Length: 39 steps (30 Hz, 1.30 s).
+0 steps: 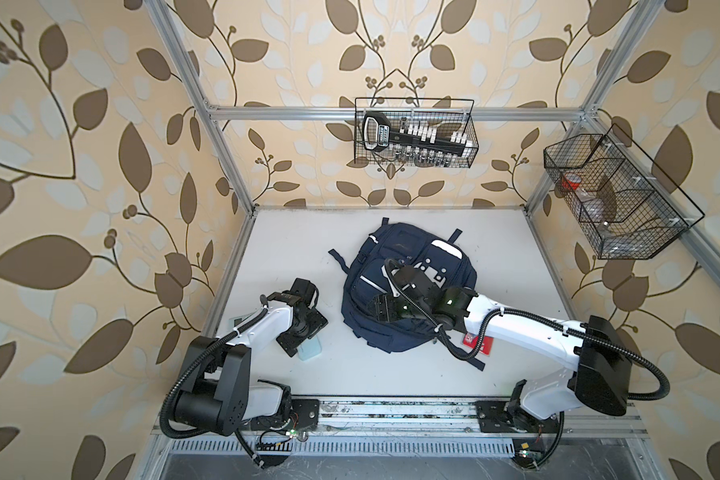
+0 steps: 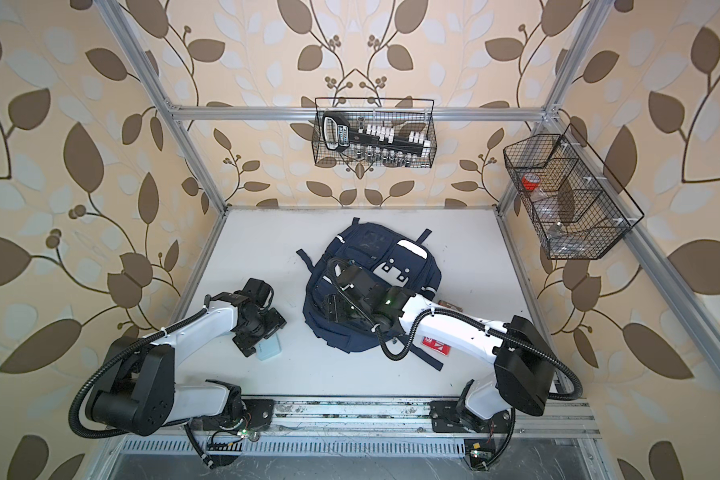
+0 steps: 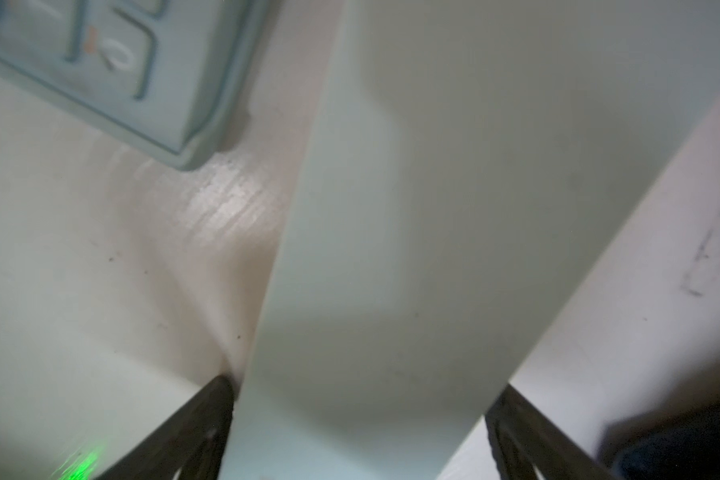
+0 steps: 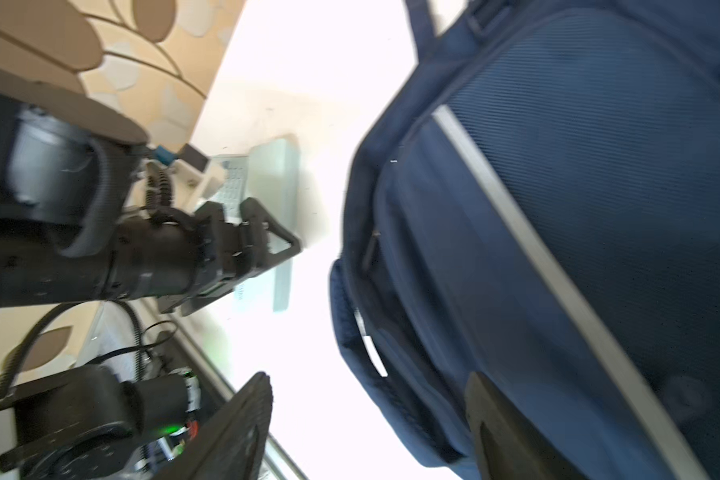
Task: Pack the student bag
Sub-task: 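Close the left gripper on the light blue ruler and lift it, then carry the ruler to the bag opening with the left gripper while right holds the bag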
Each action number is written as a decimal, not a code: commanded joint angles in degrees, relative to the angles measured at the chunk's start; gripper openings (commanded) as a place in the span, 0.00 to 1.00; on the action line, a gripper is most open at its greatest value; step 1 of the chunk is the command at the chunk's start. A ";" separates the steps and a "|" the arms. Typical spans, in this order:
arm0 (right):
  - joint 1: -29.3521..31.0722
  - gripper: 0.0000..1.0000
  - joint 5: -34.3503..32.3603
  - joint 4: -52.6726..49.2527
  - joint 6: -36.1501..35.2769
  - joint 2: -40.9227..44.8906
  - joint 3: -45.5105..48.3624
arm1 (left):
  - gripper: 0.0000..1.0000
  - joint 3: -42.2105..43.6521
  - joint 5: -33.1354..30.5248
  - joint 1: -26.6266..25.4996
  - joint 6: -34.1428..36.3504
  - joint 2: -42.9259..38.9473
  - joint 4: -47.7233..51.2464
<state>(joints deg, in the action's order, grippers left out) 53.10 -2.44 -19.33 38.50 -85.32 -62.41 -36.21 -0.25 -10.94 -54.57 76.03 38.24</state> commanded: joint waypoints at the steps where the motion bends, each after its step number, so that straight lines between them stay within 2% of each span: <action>1: 0.47 0.74 -7.29 -6.14 -5.01 -0.21 0.59 | 0.87 0.04 -3.40 -0.61 0.22 2.31 0.12; 5: 1.06 0.71 -24.15 -15.81 -9.47 -5.79 -3.11 | 0.59 -0.77 -4.18 -1.08 2.24 2.60 0.09; 6: 0.70 0.70 -26.44 -16.67 -10.51 -6.91 -3.53 | 0.50 -0.96 -4.14 -1.25 2.70 2.59 -0.06; 8: 0.49 0.69 -26.44 -16.00 -13.50 -8.61 -3.77 | 0.41 -1.61 -4.06 -1.60 3.60 2.87 -0.08; 10: 1.13 0.69 -24.34 -14.36 -17.09 -9.52 -3.63 | 0.39 -2.27 -4.24 -2.05 4.32 3.09 0.24; 16: 1.84 0.66 -23.21 -13.24 -20.54 -12.90 -4.02 | 0.36 -4.25 -5.13 -3.72 7.09 3.00 1.15; 22: 3.14 0.65 -23.59 -16.82 -19.63 -11.39 -8.16 | 0.15 -7.62 -8.14 -6.09 9.86 -0.77 4.94; 26: 4.31 0.67 -17.70 -16.16 -19.64 -8.68 -8.32 | 0.07 -10.20 -8.62 -6.96 11.46 -4.24 7.56; 28: 4.29 0.69 -16.38 -15.48 -20.13 -9.63 -7.45 | 0.05 -11.34 -8.08 -7.57 12.14 -5.94 8.46; 33: 2.52 0.68 -19.56 -15.17 -18.95 -14.14 -6.59 | 0.03 -14.34 -7.19 -10.02 13.81 -8.82 11.00; 35: 1.12 0.67 -18.72 -13.28 -18.55 -14.45 -5.64 | 0.00 -15.27 -7.45 -11.08 14.19 -10.15 12.11; 39: -0.07 0.58 -20.31 -11.50 -17.89 -15.88 -4.74 | 0.00 -15.72 -6.49 -12.64 15.55 -13.01 12.05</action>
<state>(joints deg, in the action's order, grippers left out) 53.91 -20.56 -31.97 19.55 -99.68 -68.40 -49.74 -6.02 -22.65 -41.10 65.76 48.03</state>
